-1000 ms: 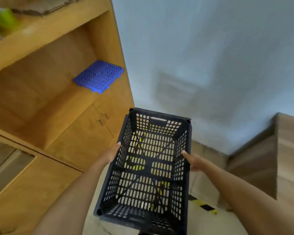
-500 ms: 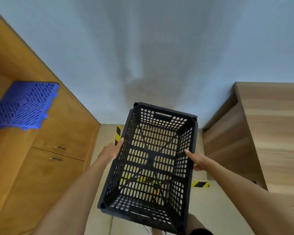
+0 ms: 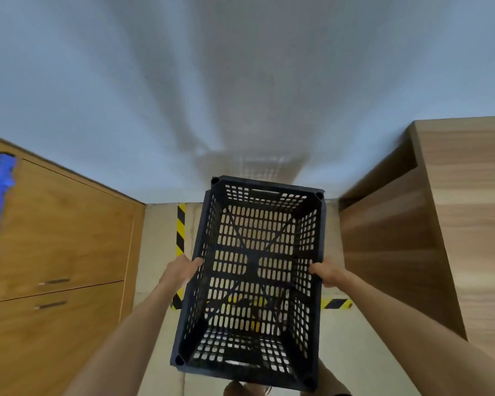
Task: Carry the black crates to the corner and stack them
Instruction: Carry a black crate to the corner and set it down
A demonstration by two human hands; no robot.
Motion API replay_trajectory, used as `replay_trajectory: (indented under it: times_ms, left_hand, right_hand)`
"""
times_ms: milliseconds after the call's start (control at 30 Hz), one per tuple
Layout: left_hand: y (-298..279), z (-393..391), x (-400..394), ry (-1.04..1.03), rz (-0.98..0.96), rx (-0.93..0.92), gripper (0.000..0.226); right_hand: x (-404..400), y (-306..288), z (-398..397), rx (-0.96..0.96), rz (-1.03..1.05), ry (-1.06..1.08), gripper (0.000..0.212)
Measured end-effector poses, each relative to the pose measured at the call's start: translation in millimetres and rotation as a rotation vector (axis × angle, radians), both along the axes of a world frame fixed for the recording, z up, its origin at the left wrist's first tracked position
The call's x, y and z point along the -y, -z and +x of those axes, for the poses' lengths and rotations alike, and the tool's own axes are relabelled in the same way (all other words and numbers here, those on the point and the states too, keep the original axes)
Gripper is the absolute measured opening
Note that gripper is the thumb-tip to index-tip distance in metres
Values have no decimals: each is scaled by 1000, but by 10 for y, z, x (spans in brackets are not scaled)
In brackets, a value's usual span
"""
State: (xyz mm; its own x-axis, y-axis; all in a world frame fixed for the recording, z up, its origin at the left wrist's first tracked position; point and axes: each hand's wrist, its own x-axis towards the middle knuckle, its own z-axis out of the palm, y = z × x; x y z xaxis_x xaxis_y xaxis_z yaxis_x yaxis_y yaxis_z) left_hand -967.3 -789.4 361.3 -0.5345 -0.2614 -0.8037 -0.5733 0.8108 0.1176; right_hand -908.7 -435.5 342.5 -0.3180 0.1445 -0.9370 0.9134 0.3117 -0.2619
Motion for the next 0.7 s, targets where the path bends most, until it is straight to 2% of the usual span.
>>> replay_trajectory:
  times_ms: [200, 300, 400, 433, 533, 700]
  left_hand:
    - [629, -112, 3, 1, -42, 50, 16]
    - [1054, -205, 92, -20, -35, 72, 14]
    - [1592, -346, 241, -123, 20, 106, 5]
    - [1748, -387, 261, -132, 36, 125, 4]
    - [2150, -531, 241, -182, 80, 152, 24]
    - [2629, -716, 87, -243, 100, 195, 29]
  right_hand:
    - [82, 453, -310, -47, 120, -149, 3]
    - [126, 818, -432, -24, 109, -135, 29]
    - [146, 1205, -582, -4, 130, -123, 42]
    - [146, 1325, -634, -6, 142, -110, 45]
    - [139, 1655, -764, -7, 185, -91, 49]
    - [50, 2218, -891, 8, 202, -44, 52]
